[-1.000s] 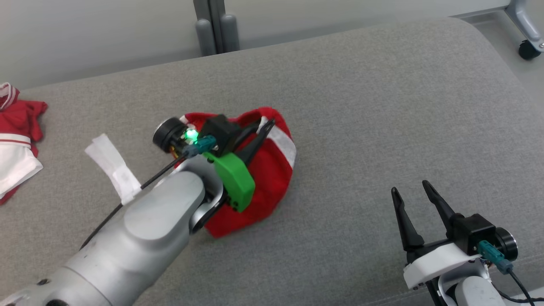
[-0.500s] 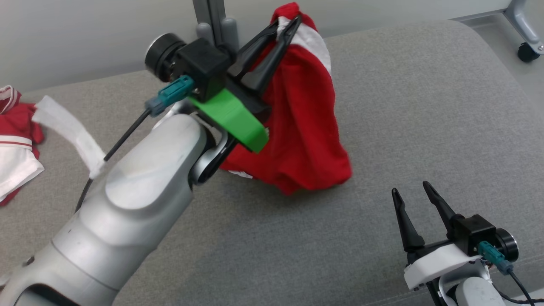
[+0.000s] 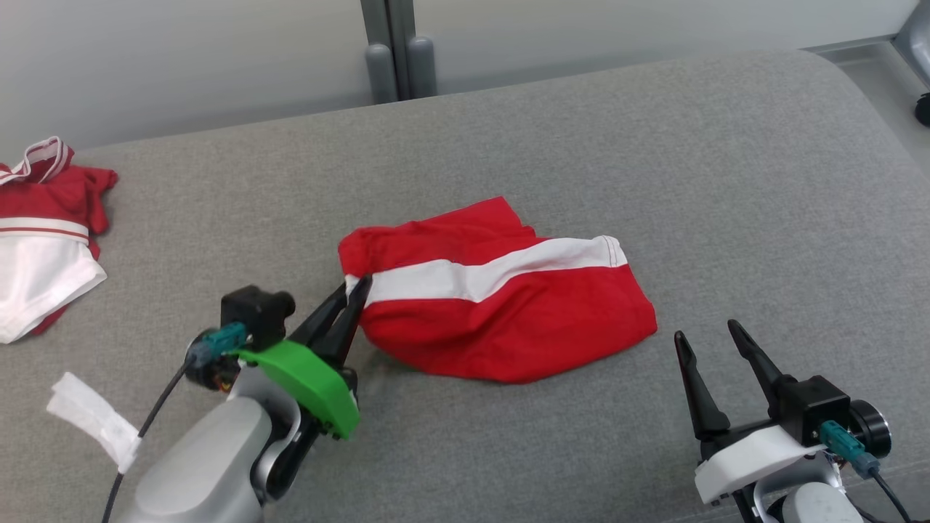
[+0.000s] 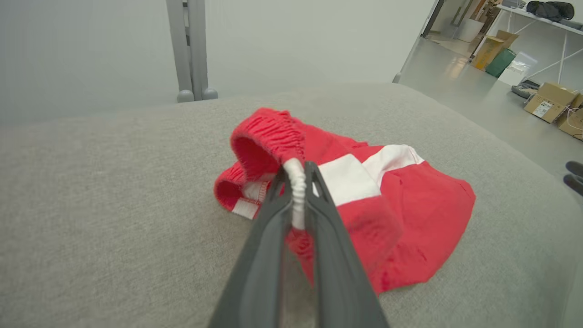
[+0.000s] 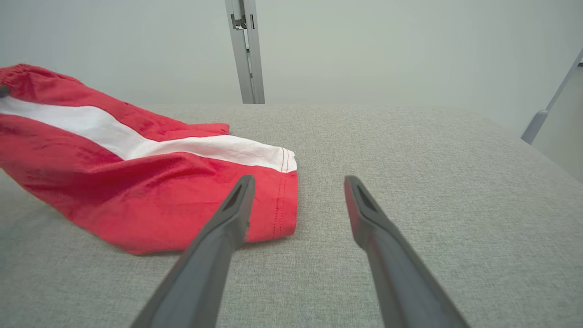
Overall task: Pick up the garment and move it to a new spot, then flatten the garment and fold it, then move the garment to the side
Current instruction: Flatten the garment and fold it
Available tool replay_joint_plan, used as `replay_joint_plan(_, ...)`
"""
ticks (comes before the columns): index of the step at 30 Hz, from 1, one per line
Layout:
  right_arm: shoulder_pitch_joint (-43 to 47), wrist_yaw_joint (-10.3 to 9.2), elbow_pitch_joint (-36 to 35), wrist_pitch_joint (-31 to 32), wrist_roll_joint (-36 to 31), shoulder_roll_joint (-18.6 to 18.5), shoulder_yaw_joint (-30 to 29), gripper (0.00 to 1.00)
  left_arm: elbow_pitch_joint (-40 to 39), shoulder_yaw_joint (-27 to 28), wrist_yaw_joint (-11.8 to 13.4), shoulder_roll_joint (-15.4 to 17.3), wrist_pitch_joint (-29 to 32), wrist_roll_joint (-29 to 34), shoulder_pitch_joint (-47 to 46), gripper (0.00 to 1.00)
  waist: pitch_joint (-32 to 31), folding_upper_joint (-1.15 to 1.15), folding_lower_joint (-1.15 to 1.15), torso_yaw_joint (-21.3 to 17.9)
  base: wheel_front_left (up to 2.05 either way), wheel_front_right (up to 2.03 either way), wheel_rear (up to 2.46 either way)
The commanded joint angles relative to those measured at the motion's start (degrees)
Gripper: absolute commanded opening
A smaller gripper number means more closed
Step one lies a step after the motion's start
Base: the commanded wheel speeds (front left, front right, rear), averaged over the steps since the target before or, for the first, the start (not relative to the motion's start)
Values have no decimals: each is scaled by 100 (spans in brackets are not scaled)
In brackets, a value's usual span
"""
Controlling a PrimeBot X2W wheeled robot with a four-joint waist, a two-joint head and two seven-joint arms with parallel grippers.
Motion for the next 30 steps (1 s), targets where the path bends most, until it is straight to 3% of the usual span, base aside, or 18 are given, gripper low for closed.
replay_joint_plan(1, 16, -8, 0, -1, -32, -21, 15, 100, 143, 73, 6, 40, 1, -103, 170, 0, -11, 0, 0, 27, 0, 0, 0)
replay_joint_plan(13, -80, -8, -16, -1, -99, -21, 81, 100, 1249, 371, -25, -205, -94, -468, 453, 2, 16, 0, 0, 1, 0, 0, 0)
replay_joint_plan(14, -81, -8, -14, -1, -108, -21, 82, 100, 1313, 407, -30, -243, -103, -462, 468, 24, 16, 0, 0, -10, 0, 0, 0)
replay_joint_plan(15, -81, -8, -11, -1, -111, -21, 81, 100, 1351, 435, -36, -274, -110, -461, 488, 30, 15, 0, 0, -17, 0, 0, 0)
replay_joint_plan(16, -82, -8, -7, -1, -118, -21, 76, 100, 1387, 474, -43, -309, -117, -452, 518, 46, 11, 0, 0, -25, 0, 0, 0)
replay_joint_plan(18, -79, -8, -1, -1, -127, -21, 56, 100, 1394, 609, -51, -345, -112, -382, 543, 100, 1, 0, 0, -30, 0, 0, 0)
replay_joint_plan(23, -44, -8, 2, -1, -142, -21, -6, 100, 1240, 1106, -56, -457, -110, -96, 789, 100, -62, 0, 0, 3, 0, 0, 0)
replay_joint_plan(30, 34, -8, 5, -1, -183, -21, -96, 100, 512, 2257, -62, -730, -104, 677, 1529, 100, -300, 0, 0, 90, 0, 0, 0)
